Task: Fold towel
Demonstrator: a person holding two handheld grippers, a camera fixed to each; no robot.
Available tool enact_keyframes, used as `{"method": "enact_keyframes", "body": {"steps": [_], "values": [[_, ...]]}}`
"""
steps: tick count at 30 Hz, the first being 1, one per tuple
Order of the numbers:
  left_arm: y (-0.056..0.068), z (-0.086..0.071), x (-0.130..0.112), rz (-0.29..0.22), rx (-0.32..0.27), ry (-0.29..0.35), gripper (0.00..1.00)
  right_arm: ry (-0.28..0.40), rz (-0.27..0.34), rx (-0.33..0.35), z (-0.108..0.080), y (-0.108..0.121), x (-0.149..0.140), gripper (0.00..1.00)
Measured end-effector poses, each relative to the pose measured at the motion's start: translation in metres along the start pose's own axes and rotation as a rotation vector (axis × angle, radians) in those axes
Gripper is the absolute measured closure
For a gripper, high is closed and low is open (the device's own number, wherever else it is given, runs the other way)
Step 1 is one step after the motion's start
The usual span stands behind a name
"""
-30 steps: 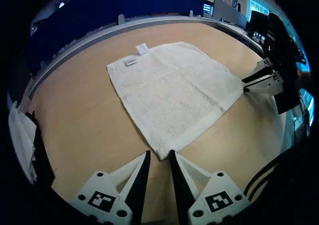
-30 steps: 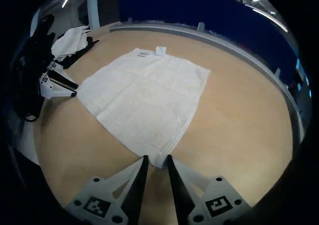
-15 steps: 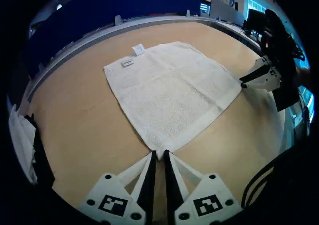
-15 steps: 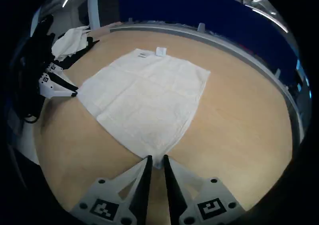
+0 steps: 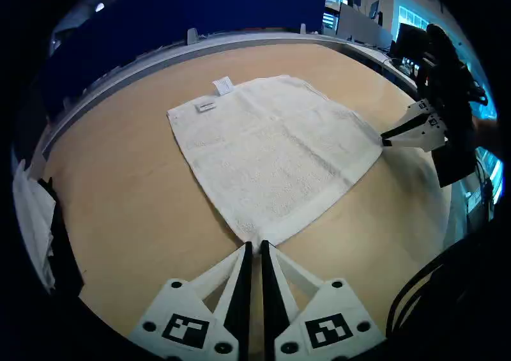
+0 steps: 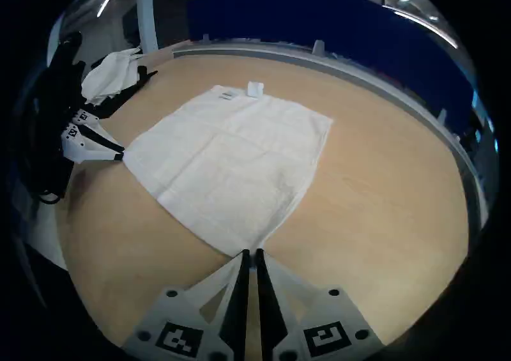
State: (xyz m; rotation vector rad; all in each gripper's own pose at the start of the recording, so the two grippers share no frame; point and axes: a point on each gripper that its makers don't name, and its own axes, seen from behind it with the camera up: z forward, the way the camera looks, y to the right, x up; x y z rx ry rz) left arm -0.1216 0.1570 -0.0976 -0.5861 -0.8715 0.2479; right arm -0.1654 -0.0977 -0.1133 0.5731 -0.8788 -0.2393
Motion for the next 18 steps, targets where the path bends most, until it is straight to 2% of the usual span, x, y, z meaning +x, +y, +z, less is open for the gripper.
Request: {"method": "enact_keyframes", "body": {"steps": [11,18], "values": [[0.002,-0.01,0.007,-0.012,-0.011,0.017,0.9,0.022,0.018,0.001,-0.007,0.001,0.01,0.93],[0.003,-0.019,0.014,-0.019,-0.013,0.029,0.9,0.044,0.007,0.004,-0.022,0.0,0.024,0.93]]}}
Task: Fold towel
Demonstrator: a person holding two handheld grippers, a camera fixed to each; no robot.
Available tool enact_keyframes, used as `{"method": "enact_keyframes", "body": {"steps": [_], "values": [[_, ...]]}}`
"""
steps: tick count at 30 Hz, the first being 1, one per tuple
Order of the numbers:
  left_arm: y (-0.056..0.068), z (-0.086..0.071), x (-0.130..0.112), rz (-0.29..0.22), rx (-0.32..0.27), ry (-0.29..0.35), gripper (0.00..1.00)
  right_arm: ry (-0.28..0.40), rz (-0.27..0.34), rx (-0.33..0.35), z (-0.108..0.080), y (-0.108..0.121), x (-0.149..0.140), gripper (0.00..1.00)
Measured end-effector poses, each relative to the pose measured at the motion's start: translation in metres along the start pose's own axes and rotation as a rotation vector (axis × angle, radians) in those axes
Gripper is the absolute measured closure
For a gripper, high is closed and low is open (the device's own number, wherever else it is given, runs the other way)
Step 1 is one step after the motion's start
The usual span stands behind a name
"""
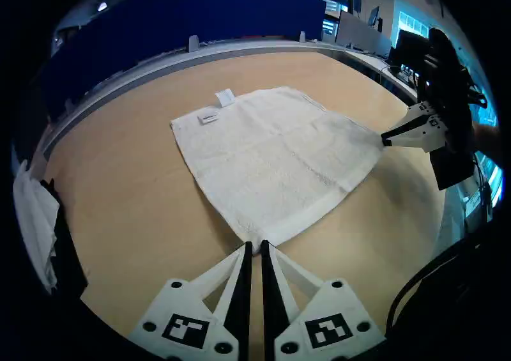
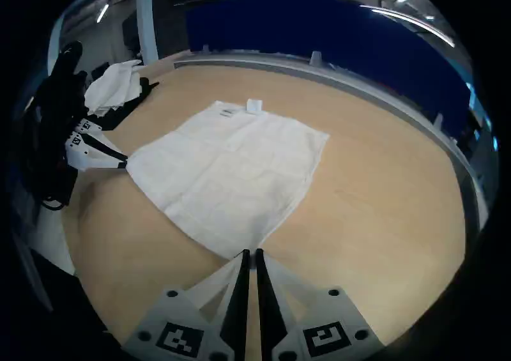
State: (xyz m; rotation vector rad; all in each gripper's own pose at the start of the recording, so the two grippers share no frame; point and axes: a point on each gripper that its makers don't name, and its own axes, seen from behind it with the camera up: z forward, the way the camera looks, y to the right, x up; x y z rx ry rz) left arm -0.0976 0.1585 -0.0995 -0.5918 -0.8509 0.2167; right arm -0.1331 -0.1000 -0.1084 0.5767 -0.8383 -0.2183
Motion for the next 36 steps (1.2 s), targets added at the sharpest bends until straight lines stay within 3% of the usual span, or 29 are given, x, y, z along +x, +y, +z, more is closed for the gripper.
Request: {"method": "enact_keyframes", "body": {"steps": [14,27,36], "values": [[0.005,-0.038,0.022,-0.061,-0.006,0.034,0.9,0.051,0.003,-0.001,-0.045,-0.007,0.033,0.93],[0.022,-0.083,0.032,-0.112,-0.036,0.047,0.9,0.012,0.002,0.02,-0.087,-0.02,0.03,0.93],[0.026,-0.088,0.031,-0.127,-0.037,0.048,0.9,0.003,0.007,0.026,-0.094,-0.022,0.028,0.93]]}}
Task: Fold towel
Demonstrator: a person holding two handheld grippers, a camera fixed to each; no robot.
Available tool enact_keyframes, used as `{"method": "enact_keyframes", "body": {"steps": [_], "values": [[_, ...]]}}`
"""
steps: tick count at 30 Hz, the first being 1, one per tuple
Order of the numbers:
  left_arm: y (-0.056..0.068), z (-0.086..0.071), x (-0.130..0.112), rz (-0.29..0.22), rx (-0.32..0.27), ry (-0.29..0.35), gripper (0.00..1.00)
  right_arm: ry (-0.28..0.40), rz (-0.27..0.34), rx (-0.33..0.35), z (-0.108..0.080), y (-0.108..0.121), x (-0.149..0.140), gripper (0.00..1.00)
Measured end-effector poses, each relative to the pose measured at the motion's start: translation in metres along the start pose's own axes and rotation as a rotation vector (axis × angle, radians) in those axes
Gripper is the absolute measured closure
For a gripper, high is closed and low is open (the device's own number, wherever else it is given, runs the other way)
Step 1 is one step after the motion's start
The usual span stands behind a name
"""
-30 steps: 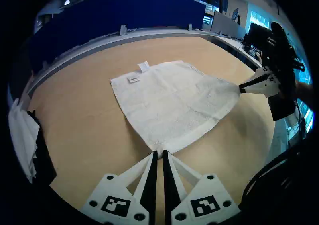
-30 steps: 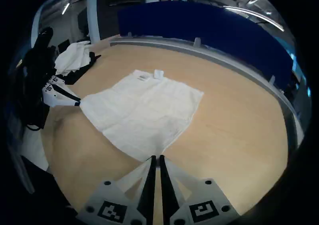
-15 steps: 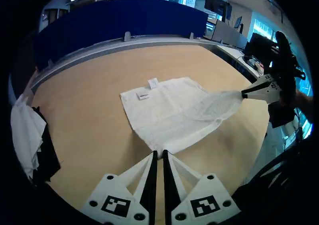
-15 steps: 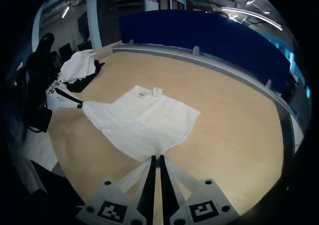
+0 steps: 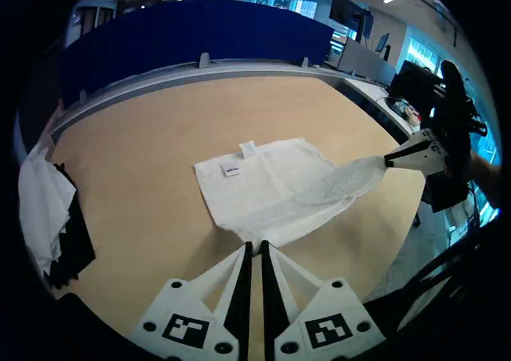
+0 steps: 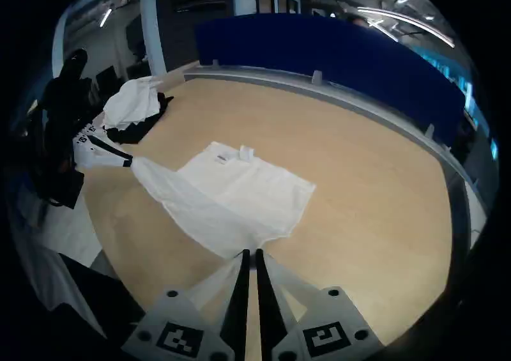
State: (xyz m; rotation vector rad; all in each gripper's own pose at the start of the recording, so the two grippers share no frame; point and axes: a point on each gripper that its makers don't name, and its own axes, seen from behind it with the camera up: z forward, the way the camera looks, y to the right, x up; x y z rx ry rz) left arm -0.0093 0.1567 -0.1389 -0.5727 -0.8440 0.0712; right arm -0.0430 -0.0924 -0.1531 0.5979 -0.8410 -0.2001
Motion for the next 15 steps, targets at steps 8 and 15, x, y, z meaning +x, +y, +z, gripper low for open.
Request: {"method": "enact_keyframes", "body": {"steps": [8,15], "values": [[-0.008,0.006,0.013,-0.005,0.011,0.014,0.9,0.001,-0.008,-0.008,0.008,0.009,0.011,0.93],[-0.022,0.02,0.03,-0.002,0.028,0.031,0.9,0.002,-0.017,-0.023,0.024,0.024,0.027,0.93]]}}
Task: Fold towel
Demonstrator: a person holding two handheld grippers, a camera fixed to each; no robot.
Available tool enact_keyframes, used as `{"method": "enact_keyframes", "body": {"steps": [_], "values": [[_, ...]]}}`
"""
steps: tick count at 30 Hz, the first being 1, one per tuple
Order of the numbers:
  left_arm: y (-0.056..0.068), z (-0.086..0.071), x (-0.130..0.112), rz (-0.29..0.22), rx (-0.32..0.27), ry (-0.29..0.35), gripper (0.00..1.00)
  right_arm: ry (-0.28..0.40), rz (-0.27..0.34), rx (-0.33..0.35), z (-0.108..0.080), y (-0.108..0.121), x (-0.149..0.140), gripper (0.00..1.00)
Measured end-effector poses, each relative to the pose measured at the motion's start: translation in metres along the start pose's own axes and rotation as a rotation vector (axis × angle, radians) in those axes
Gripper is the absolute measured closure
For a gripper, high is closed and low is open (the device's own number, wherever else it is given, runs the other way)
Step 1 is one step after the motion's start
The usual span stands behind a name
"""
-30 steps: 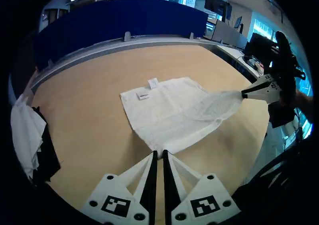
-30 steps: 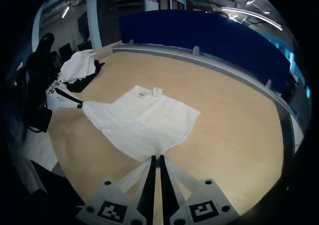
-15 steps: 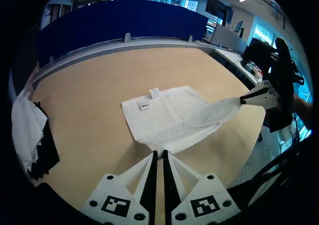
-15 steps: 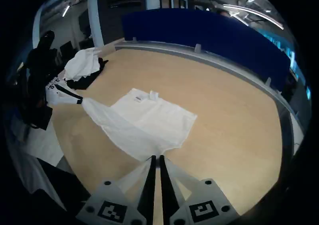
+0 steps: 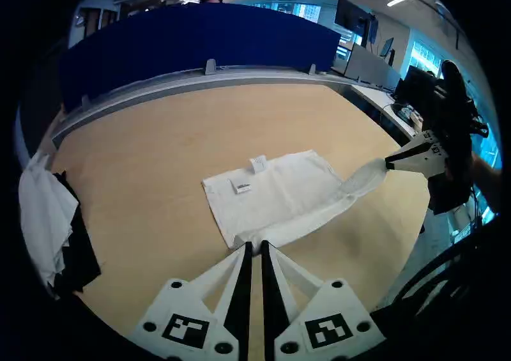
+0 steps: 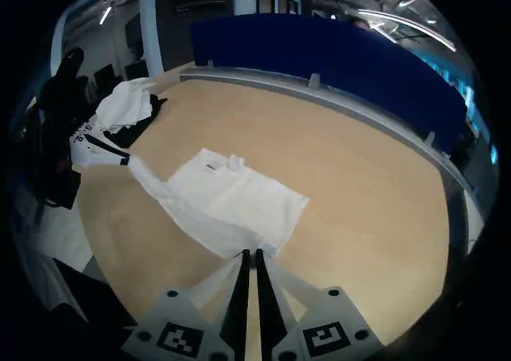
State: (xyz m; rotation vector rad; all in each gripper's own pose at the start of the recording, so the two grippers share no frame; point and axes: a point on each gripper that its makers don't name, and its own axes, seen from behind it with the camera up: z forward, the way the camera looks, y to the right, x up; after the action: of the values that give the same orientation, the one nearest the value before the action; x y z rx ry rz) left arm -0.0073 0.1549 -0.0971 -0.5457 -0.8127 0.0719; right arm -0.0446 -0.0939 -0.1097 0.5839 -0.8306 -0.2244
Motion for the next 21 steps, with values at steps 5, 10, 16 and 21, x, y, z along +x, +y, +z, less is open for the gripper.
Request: {"method": "enact_keyframes", "body": {"steps": [5,10,16,21], "values": [[-0.011,0.014,0.015,0.01,0.014,0.015,0.9,0.001,-0.012,-0.015,0.017,0.013,0.012,0.93],[-0.021,0.031,0.026,0.018,0.016,0.02,0.9,-0.005,-0.018,-0.029,0.035,0.028,0.022,0.93],[-0.031,0.055,0.028,0.026,0.017,0.003,0.9,-0.028,-0.001,-0.028,0.058,0.039,0.022,0.93],[-0.035,0.069,0.024,0.022,0.011,-0.013,0.9,-0.048,0.007,-0.027,0.07,0.044,0.015,0.93]]}}
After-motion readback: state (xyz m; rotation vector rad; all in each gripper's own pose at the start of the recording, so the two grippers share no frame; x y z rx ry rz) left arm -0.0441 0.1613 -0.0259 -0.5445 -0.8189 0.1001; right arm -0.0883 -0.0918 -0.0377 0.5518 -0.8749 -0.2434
